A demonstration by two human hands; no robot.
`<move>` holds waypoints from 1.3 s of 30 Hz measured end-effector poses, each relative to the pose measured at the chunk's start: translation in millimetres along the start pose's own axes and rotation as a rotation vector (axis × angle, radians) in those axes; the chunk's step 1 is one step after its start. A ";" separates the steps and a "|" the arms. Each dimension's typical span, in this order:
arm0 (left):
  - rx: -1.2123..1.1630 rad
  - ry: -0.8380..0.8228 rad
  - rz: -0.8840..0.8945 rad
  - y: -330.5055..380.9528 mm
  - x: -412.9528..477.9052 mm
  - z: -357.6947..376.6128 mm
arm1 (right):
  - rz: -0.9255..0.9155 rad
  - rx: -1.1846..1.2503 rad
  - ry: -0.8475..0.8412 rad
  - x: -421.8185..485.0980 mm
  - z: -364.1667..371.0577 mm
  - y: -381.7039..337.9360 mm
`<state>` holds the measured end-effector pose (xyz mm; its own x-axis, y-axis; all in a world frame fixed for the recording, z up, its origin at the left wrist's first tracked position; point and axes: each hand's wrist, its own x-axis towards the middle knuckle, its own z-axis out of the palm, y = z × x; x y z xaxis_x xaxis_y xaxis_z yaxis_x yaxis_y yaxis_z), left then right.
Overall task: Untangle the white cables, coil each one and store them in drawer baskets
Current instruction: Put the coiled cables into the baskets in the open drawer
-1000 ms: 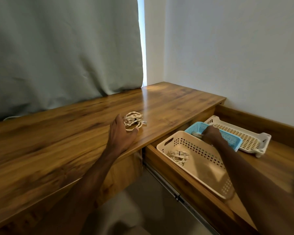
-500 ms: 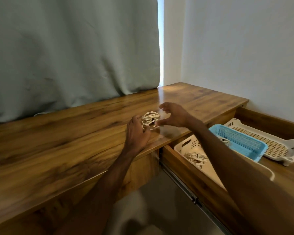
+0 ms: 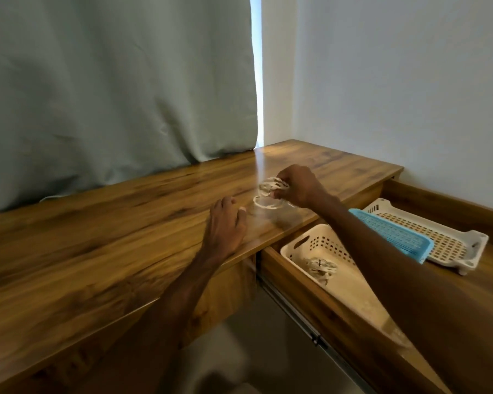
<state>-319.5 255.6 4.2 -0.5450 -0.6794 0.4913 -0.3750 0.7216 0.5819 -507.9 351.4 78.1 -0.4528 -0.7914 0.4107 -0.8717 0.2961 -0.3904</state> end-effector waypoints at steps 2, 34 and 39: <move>0.039 -0.063 0.059 8.1 3.8 11.4 | 0.035 -0.026 0.040 -5.3 -21.2 24.8; 0.472 -0.265 0.448 86.7 38.6 114.1 | 0.684 0.054 0.382 -55.2 -39.7 310.1; 0.493 -0.297 0.438 88.7 37.3 112.9 | 0.778 0.046 0.196 -57.7 -31.5 321.7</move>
<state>-457.7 309.3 0.9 -0.8772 -0.2999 0.3749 -0.3319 0.9430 -0.0224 -768.1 509.1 -45.2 -0.9558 -0.2575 0.1421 -0.2857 0.6983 -0.6563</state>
